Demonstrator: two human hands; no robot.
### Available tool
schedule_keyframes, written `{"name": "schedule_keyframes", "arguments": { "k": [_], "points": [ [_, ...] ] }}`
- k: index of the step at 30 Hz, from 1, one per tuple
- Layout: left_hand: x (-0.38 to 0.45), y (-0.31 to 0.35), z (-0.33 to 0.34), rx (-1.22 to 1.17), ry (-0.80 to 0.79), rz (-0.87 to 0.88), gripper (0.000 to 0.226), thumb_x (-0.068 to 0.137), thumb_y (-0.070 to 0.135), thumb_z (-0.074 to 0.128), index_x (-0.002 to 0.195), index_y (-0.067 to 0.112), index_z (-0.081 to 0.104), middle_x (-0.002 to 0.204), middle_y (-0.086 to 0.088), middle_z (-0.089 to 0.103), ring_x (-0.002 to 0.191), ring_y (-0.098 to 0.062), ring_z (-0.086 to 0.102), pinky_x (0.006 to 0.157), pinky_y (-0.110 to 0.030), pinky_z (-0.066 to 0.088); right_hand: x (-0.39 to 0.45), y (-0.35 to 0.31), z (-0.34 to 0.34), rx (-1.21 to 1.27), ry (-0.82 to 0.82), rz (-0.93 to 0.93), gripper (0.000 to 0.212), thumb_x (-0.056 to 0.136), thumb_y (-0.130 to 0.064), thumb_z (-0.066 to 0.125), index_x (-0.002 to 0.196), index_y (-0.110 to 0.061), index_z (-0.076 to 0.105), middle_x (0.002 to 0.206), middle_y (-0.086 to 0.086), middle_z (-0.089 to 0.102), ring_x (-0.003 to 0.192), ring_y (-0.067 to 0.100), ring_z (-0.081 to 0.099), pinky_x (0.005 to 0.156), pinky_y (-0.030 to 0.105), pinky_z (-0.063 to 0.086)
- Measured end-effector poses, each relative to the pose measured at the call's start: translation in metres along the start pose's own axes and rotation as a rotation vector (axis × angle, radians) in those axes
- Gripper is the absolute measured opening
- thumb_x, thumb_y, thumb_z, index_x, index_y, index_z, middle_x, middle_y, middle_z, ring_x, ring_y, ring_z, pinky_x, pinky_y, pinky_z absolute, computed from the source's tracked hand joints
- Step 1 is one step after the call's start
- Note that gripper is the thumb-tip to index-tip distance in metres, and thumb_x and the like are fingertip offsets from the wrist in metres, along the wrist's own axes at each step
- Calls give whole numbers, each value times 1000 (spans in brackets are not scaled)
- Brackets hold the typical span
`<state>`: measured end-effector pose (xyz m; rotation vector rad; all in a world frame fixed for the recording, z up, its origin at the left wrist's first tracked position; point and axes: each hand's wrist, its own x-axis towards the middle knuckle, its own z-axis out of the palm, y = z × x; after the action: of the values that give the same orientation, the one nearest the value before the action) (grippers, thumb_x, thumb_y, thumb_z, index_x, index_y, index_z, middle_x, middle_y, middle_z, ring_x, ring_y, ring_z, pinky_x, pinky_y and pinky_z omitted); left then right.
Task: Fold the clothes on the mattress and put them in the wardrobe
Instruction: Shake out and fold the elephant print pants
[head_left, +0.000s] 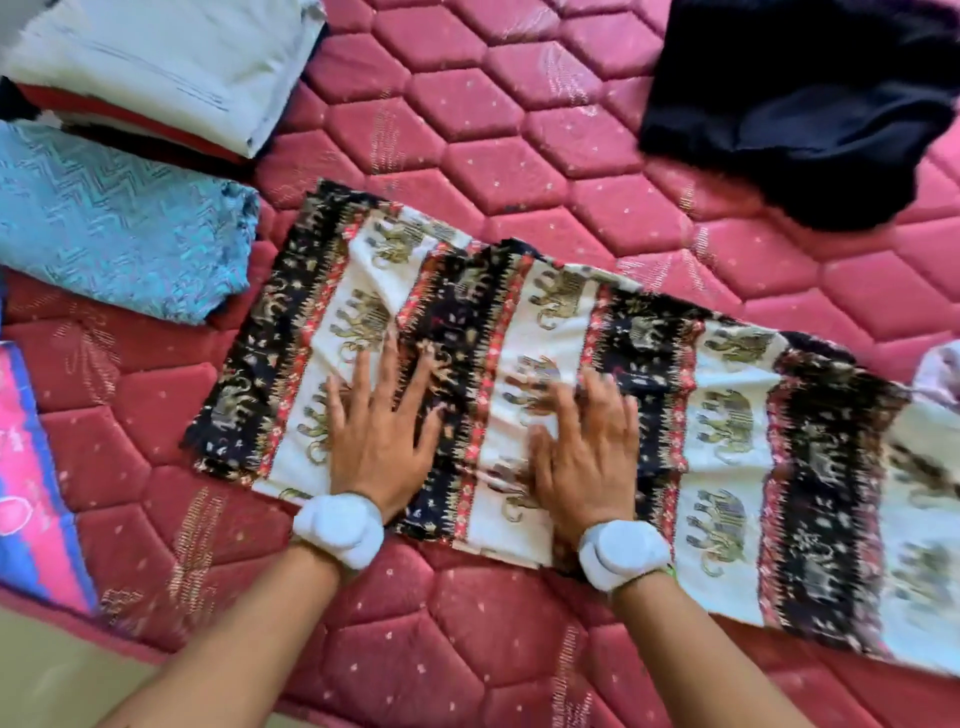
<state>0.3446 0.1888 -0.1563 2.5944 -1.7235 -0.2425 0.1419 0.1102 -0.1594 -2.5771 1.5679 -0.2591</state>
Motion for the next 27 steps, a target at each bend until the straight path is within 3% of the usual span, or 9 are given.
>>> {"name": "schedule_keyframes", "arguments": {
  "k": [2,5,7,10,12,16,19,23,27],
  "points": [
    [-8,31,-5,-62,-1,70,66,94,50,23,153,25,10,161,-5,4,148,-28,5,115,-53,2,-17,24,-5,22,40,86,46,94,-39,42,134,-15,47,144,17,39,134,37,36,112,51,25],
    [-20,79,4,-50,-59,292,59,93,51,26,149,37,16,160,-2,13,146,-25,15,114,-56,9,-40,60,-15,135,72,63,43,97,-35,39,136,-16,42,146,15,34,135,35,35,112,47,27],
    [-21,96,10,-25,-61,163,56,91,53,23,145,40,30,160,2,15,146,-25,13,113,-59,7,-55,86,-25,110,100,103,38,96,-28,41,132,-18,45,143,15,37,132,36,37,111,46,28],
    [-19,130,2,-30,-68,-28,64,88,50,20,147,30,32,160,-3,14,147,-31,9,112,-62,3,-74,140,-44,44,131,331,35,90,-29,41,120,-16,57,132,15,44,120,36,42,104,44,29],
    [-21,169,-8,-23,-81,90,66,89,50,19,148,25,31,159,-6,18,146,-33,13,112,-61,5,-90,178,-54,46,88,457,40,89,-34,38,116,-14,59,128,18,46,115,40,44,99,45,30],
    [-30,252,3,-28,-176,400,68,87,59,14,146,32,35,158,-3,23,145,-28,20,114,-60,8,-123,249,-74,-14,-37,604,50,88,-41,33,120,-12,59,128,21,49,118,41,45,100,48,32],
    [-21,278,19,-15,-184,302,70,84,63,8,148,40,24,160,-1,12,147,-29,9,113,-60,2,-144,292,-90,-7,-37,705,41,89,-33,44,122,-14,58,130,17,48,119,40,43,101,51,33],
    [-16,317,22,-49,-107,163,74,84,60,11,149,28,28,159,-12,13,147,-34,5,114,-62,2,-149,336,-105,-61,107,747,41,85,-33,42,117,-13,59,118,18,52,108,40,46,93,52,35],
    [-23,372,24,-56,12,471,65,91,53,26,147,22,31,159,-9,17,146,-31,15,112,-58,9,-117,375,-117,-115,272,756,39,91,-30,44,125,-13,50,127,21,46,112,41,43,91,49,34]
  ]
}}
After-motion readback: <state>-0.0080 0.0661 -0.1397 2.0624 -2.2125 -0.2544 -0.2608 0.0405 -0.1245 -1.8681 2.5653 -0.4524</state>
